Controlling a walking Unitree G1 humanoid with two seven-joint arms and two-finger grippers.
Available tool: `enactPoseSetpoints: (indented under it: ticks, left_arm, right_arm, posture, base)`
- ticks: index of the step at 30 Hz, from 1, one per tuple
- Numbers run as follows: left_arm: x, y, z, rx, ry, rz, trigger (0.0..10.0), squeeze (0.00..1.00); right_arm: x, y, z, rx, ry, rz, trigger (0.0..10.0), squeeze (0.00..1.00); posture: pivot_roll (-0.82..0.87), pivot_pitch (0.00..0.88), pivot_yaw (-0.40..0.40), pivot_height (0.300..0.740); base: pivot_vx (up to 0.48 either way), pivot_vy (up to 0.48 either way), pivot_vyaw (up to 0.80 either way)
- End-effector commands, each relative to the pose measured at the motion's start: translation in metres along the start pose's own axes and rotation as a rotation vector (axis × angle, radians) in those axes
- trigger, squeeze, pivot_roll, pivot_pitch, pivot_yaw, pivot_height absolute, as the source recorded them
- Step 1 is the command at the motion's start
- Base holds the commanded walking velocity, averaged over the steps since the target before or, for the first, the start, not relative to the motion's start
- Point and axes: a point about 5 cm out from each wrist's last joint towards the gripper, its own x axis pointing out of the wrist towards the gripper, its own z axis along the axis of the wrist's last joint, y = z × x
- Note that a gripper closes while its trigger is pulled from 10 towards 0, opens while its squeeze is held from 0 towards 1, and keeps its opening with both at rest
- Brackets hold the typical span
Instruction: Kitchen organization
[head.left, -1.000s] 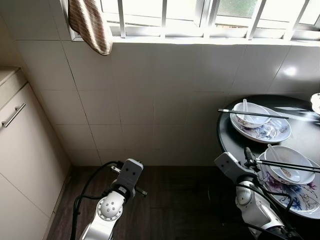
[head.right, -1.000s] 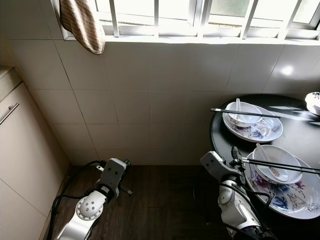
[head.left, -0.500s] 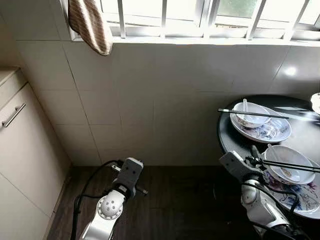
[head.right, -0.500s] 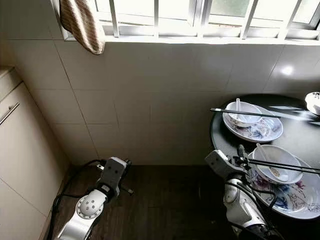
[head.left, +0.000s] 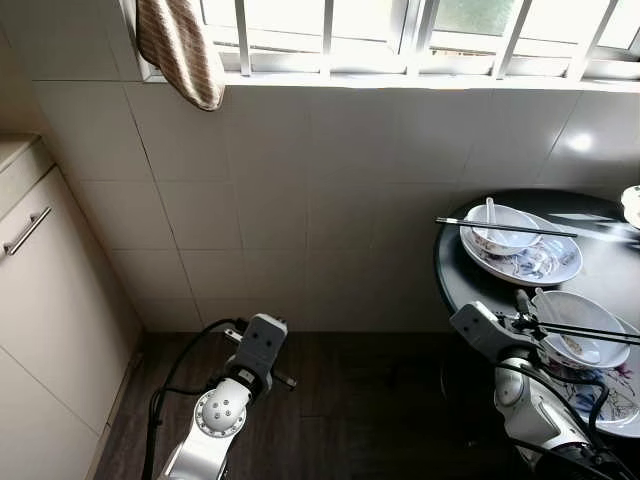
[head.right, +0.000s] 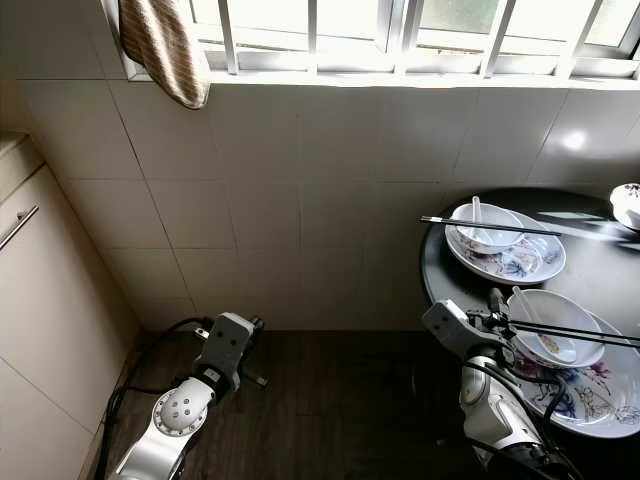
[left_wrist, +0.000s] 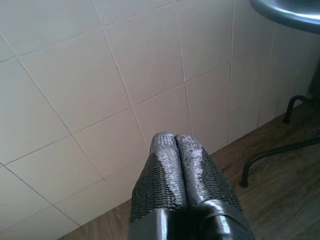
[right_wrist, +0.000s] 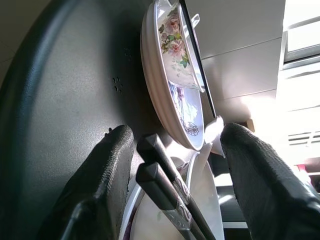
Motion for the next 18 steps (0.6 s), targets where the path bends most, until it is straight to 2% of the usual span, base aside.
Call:
enactPoseSetpoints:
  ticks: [1, 18]
  left_arm:
    - [0.0017, 0.0003, 0.0003, -0.009, 0.008, -0.003, 10.0, 0.0]
    - [0.0024, -0.0004, 0.0007, -0.02, 0.009, -0.006, 10.0, 0.0]
  right_arm:
    - [0.0016, -0.0023, -0.0012, -0.013, 0.003, -0.01, 10.0, 0.0]
    - [0.0039, -0.0021, -0.0089, -0.074, 0.009, -0.028, 10.0, 0.0]
  posture:
    - [0.1, 0.0, -0.024, 0.74]
    - [0.1, 0.0, -0.026, 0.74]
  base:
    - [0.0, 0.0, 0.0]
    - [0.0, 0.0, 0.0]
